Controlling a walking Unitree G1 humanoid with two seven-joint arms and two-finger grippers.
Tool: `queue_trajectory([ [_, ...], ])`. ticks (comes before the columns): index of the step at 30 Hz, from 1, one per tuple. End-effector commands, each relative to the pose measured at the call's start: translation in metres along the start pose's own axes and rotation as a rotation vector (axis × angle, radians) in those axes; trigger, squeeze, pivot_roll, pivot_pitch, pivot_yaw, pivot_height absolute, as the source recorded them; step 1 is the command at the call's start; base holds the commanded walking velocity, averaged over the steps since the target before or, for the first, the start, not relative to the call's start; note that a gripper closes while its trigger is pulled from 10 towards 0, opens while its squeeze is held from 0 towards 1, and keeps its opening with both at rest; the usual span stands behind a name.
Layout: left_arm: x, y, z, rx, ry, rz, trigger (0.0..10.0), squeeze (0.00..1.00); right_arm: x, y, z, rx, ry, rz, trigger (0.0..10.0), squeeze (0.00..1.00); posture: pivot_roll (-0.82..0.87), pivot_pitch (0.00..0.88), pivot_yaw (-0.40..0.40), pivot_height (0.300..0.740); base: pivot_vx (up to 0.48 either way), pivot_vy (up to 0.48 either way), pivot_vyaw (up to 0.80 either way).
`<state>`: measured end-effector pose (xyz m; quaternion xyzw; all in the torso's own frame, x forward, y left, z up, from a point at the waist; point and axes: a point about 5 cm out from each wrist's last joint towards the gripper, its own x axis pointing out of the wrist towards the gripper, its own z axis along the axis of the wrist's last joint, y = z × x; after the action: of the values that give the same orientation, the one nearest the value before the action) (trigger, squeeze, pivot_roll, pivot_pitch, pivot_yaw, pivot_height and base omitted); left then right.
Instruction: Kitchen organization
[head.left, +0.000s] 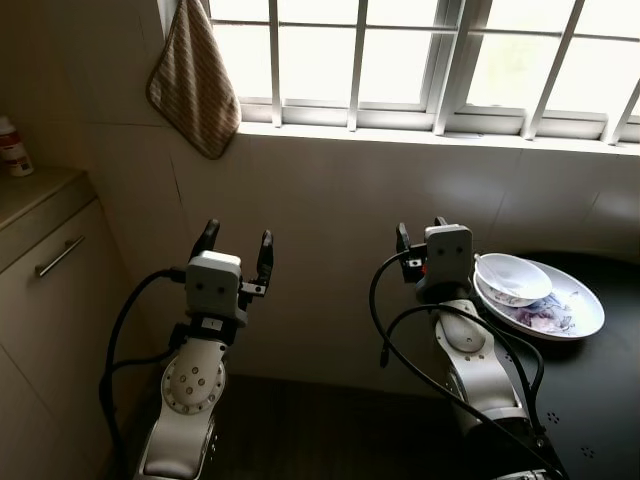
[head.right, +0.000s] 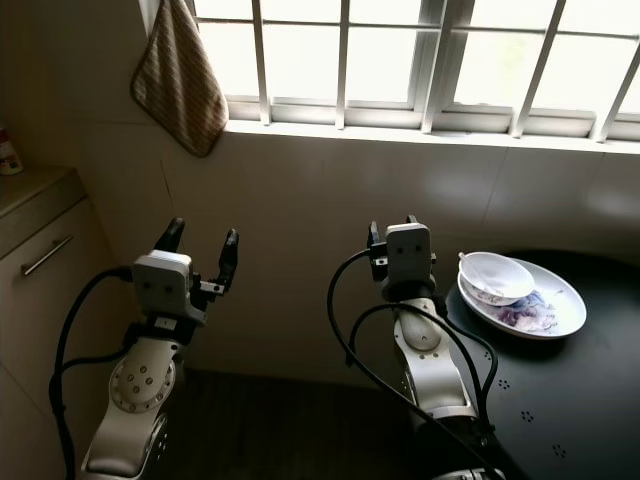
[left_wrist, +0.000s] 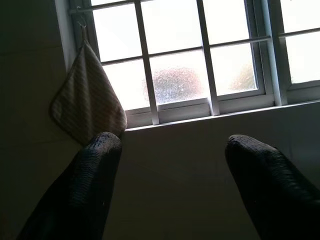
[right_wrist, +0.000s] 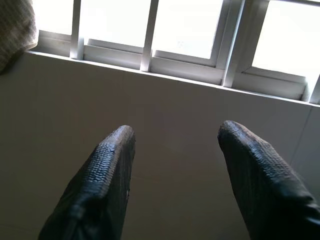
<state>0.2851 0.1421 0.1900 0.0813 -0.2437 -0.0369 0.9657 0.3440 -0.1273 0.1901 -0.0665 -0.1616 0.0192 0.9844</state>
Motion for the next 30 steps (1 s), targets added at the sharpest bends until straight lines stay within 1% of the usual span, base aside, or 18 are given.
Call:
queue_trajectory([
  [1,-0.0001,0.0042,-0.0006,0.01,0.003,0.009,10.0,0.0,0.0016,0.0095,0.0041,0.009,-0.012,0.029,10.0,0.0,0.01,0.0,-0.032,0.736,0.0,0.0,0.0],
  [6,-0.0001,0.0035,-0.0012,0.01,0.006,0.007,10.0,0.0,0.0015,0.0091,0.0039,0.017,-0.011,0.029,10.0,0.0,0.01,0.0,-0.032,0.736,0.0,0.0,0.0],
  [10,0.0001,0.0036,-0.002,0.014,0.01,0.006,10.0,0.0,0.0019,0.0091,0.0017,0.057,0.011,0.021,10.0,0.0,0.02,0.0,-0.033,0.736,0.0,0.0,0.0],
  [13,0.0004,0.0038,-0.0022,0.018,0.011,0.006,10.0,0.0,0.0029,0.0086,0.0007,0.07,0.023,0.014,10.0,0.0,0.02,0.0,-0.033,0.736,0.0,0.0,-0.8],
  [19,0.0004,0.0035,-0.0012,0.021,0.003,0.001,10.0,0.0,0.0028,0.0087,0.001,0.056,0.017,0.01,10.0,0.0,0.02,0.0,-0.031,0.736,0.0,0.0,-0.8],
  [20,0.0005,0.0035,-0.001,0.024,0.002,0.0,10.0,0.0,0.0026,0.0087,0.0011,0.055,0.014,0.009,10.0,0.0,0.02,0.0,-0.031,0.736,0.244,0.0,-0.77],
  [22,0.0007,0.0038,-0.0013,0.028,0.004,0.001,10.0,0.0,0.0023,0.0089,0.0012,0.042,0.011,0.009,10.0,0.0,0.02,0.0,-0.029,0.736,0.309,0.0,0.0],
  [30,0.0008,0.004,-0.0016,0.026,0.005,-0.001,10.0,0.0,0.0022,0.0092,0.001,0.041,0.01,0.009,10.0,0.0,0.02,0.0,-0.029,0.736,0.315,0.0,0.0],
])
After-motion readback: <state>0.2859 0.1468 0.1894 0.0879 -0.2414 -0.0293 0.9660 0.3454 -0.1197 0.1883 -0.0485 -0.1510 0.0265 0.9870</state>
